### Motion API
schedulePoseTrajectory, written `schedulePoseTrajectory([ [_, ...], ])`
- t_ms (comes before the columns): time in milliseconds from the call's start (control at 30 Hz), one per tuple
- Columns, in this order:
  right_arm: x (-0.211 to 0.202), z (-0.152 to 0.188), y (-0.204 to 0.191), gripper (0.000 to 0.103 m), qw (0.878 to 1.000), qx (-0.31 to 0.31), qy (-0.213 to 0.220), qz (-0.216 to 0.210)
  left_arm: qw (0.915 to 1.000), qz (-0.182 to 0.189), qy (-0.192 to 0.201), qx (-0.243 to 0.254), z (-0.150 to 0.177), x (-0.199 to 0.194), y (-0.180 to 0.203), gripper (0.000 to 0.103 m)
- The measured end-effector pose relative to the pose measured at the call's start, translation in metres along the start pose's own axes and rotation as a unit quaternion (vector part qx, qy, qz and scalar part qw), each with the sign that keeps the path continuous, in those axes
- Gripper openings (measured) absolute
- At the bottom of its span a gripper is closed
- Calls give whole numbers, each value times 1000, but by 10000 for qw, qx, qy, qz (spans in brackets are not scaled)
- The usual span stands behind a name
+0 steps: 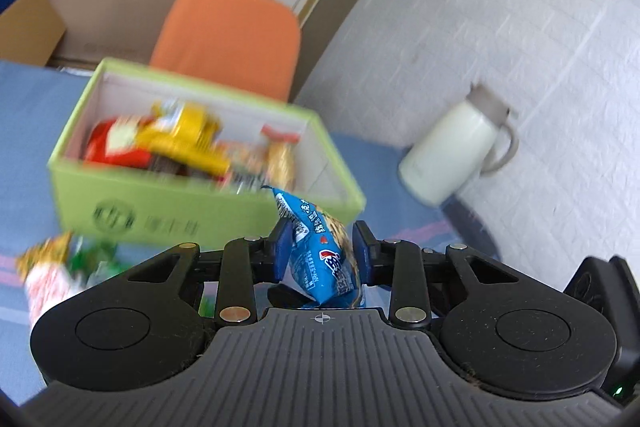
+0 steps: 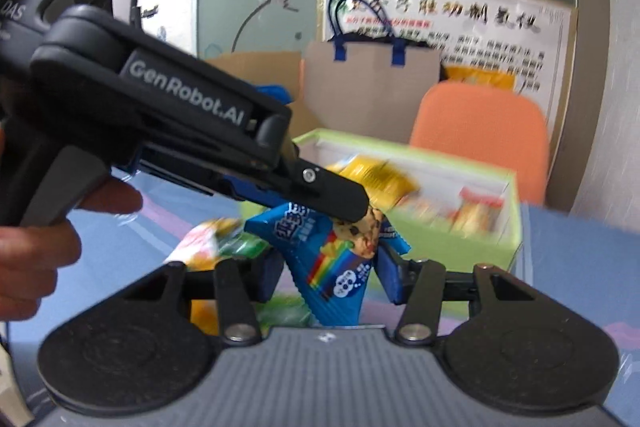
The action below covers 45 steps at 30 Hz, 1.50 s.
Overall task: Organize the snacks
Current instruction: 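Drop the blue chip bag with the left tool into the green box, then reach the left tool to the red-and-pink meat snack pack and close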
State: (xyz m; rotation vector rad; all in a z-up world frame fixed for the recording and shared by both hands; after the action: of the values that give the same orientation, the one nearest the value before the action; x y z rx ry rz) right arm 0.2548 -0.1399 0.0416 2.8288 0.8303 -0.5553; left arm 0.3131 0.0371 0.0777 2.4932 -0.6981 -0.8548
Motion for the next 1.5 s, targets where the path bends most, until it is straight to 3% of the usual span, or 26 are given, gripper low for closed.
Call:
schedulePoseTrajectory([
  [200,39,-48,53,54,9992,-257,93,286,9997,-49,242,6,-61,46,2,9],
  [400,92,-55,77,55,9988,-327,-243,272,9990,-446,90,16,-77,92,-23,11],
  [433,98,-54,79,59,9989,-297,-275,236,9986,-520,70,-23,-78,97,-30,17],
  [467,105,-53,82,73,9991,-251,-288,202,9981,-612,97,-71,-77,100,-37,24],
  [500,108,-52,84,85,9992,-210,-268,188,9973,-716,141,-111,-77,100,-43,42],
  [533,107,-51,85,90,9993,-185,-235,215,9962,-840,198,-141,-77,94,-48,52],
  [600,87,-51,82,95,9991,-242,-5,343,9949,-878,482,-84,-73,68,-51,59],
  [633,68,-50,79,101,9986,-329,212,353,9943,-799,707,35,-70,50,-50,71],
  [700,27,-42,71,102,9962,-468,591,428,9901,-926,1032,205,-59,18,-47,81],
  [767,-5,-30,68,103,9949,-445,710,569,9876,-988,1170,343,-43,-5,-43,81],
  [933,-46,15,58,103,9983,-72,244,518,9928,-755,910,206,6,-32,-32,81],
  [1133,-79,73,16,102,9952,-378,-363,820,9980,-585,248,-71,72,-37,-18,81],
  [1333,-78,81,-20,102,9978,-417,-418,-309,9954,-479,-29,-834,111,-54,-31,78],
  [1433,-54,69,-24,102,9931,-743,-430,-801,9938,-695,73,-870,113,-75,-35,78],
  [1500,-30,64,-24,102,9865,-756,-718,-1262,9925,-886,193,-822,114,-91,-37,78],
])
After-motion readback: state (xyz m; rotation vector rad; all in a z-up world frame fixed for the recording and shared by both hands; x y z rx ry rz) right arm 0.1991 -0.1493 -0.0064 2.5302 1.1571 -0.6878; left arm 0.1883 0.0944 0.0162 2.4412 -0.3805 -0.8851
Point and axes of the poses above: each gripper's, at about its wrist camera, not at the fingertips, and x roughly the way its jaws point, y to its right, z to its underside, the point moved 3 cm from there along x, roughly the way its jaws point, and after that the axes turned 3 degrees about y, right-handed, at the moved point
